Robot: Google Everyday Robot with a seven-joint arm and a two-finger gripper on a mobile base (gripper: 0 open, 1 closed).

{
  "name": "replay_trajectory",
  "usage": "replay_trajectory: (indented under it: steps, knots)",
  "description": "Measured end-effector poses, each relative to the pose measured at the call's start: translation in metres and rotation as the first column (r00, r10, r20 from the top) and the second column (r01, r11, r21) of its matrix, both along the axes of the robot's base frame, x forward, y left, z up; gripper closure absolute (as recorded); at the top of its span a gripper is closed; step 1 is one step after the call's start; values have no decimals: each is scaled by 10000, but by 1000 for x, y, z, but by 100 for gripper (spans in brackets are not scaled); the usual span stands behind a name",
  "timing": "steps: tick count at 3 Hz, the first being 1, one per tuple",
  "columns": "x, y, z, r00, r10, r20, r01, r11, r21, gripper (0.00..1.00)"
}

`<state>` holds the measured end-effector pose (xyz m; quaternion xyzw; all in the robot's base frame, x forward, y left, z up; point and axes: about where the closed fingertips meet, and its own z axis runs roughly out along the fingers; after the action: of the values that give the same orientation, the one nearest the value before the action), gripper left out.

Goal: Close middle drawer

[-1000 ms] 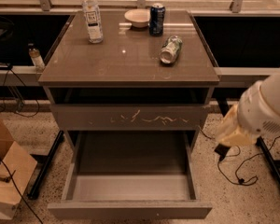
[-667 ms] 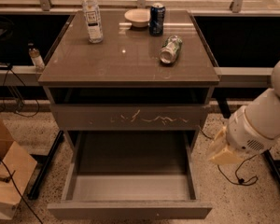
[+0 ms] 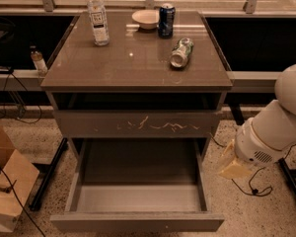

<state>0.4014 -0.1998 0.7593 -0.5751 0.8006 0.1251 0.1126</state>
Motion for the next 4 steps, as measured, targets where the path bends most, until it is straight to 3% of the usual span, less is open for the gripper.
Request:
replay_trajectory:
  steps: [1, 2, 4]
  knots:
    - [-4, 8, -49, 9958, -347, -853, 360, 9993, 142, 100]
    - [-13, 17, -117, 9837, -680, -1667, 766, 9960, 454, 100]
    - [-35, 30, -235, 9433, -1777, -2805, 2115, 9727, 952, 100]
